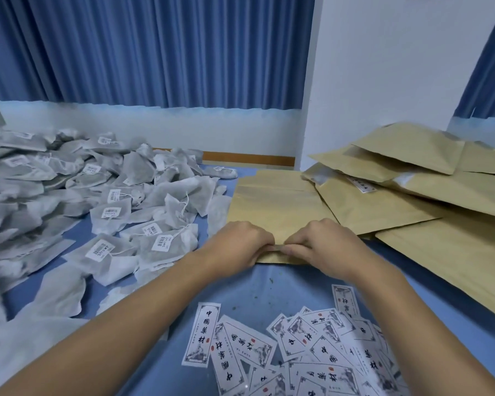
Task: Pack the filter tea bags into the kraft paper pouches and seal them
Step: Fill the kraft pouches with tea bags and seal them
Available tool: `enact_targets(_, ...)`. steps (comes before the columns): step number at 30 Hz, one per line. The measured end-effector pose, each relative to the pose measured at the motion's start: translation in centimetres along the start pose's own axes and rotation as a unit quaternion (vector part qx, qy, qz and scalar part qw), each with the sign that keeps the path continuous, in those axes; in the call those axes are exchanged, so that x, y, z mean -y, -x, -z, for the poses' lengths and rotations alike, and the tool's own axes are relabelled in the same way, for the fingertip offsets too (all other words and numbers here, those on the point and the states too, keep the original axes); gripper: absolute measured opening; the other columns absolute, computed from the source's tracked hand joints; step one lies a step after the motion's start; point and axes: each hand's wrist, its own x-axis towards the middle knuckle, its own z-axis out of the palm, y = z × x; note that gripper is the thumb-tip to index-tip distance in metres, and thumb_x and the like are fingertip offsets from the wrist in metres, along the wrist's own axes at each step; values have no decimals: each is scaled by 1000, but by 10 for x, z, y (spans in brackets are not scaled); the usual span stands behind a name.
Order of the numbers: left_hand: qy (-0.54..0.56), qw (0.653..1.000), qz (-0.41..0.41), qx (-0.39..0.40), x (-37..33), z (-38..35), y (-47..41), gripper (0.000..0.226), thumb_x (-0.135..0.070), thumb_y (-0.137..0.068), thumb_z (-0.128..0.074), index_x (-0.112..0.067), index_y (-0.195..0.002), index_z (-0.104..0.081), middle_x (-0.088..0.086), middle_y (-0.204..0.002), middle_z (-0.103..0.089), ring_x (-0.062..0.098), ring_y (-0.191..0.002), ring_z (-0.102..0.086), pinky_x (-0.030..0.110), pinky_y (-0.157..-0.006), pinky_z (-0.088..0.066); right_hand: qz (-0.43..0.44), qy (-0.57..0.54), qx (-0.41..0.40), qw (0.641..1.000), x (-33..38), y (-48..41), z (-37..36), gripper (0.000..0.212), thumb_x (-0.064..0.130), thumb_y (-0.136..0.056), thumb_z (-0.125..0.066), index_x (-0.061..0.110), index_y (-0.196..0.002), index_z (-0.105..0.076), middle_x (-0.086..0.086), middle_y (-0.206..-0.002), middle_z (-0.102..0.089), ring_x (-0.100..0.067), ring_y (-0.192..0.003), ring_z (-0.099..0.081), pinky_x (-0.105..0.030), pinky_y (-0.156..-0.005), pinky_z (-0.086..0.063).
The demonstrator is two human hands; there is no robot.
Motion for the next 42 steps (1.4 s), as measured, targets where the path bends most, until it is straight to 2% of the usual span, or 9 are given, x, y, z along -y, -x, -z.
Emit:
enact_targets(7,83,891,44,-444,-29,-23,27,27,-30,-96,-67,-12,-77,-65,0,-81,-61,19,-78,-55,31,-73,-43,-10,-50,-112,992,8,-5,-1,15,34,-97,-60,31,-92,-74,7,-83,-70,-21,-83,-60,-39,-71,-52)
enact_targets(9,317,840,181,-401,-49,-25,28,41,-51,-92,-65,-17,-71,-56,0,-67,-56,15,-64,-54,33,-63,-46,-13,-168,-104,980,7,-6,-3,13,30,-93,-68,26,-82,-74,4,-73,-68,-19,-72,-59,-40,-68,-52)
enact_targets(11,589,703,307,-255,-62,-23,25,58,-70,-78,-67,-14,-76,-54,7,-63,-60,22,-57,-62,42,-55,-55,7,-298,-55,953,9,-3,-1,13,27,-90,-74,24,-77,-74,0,-69,-68,-13,-64,-56,-39,-66,-50)
enact_targets(14,735,581,321,-139,-68,-28,25,66,-69,-82,-64,-5,-100,-59,12,-84,-73,30,-79,-75,40,-56,-60,52,-429,20,902,14,2,-4,5,14,-86,-78,16,-83,-74,-11,-80,-73,-16,-73,-63,-38,-74,-52)
enact_targets(20,760,574,285,-107,-64,-34,29,60,-59,-97,-50,-4,-121,-59,13,-110,-75,30,-97,-74,35,-65,-61,11,-535,66,842,10,3,-18,23,20,-76,-85,8,-91,-72,-20,-79,-70,-21,-73,-59,-35,-70,-46)
enact_targets(27,739,594,295,-122,-62,-41,28,54,-41,-96,-61,9,-113,-50,20,-84,-70,34,-85,-74,35,-68,-61,-23,-592,57,804,1,3,-32,28,17,-83,-78,-3,-100,-70,-28,-96,-70,-28,-86,-60,-35,-81,-49)
enact_targets(35,723,590,329,-145,-63,-40,28,23,-8,-105,-45,-3,-82,-49,23,-70,-66,36,-71,-73,34,-59,-61,42,-193,-11,980,21,-4,-18,13,22,-87,-69,20,-73,-69,2,-70,-68,-17,-68,-61,-38,-70,-53)
enact_targets(40,688,643,293,-164,-71,-40,30,27,-7,-104,-39,-2,-81,-52,16,-64,-64,35,-59,-68,33,-48,-54,-66,-96,-287,951,15,-3,9,7,15,-87,-60,16,-81,-63,-5,-82,-65,-32,-77,-59,-41,-70,-50)
enact_targets(42,680,661,275,-157,-79,-42,30,31,-17,-104,-40,-6,-79,-55,15,-66,-66,35,-60,-67,33,-51,-51,-92,-142,-261,951,7,0,22,11,35,-85,-62,24,-84,-64,3,-87,-69,-26,-83,-63,-41,-76,-52)
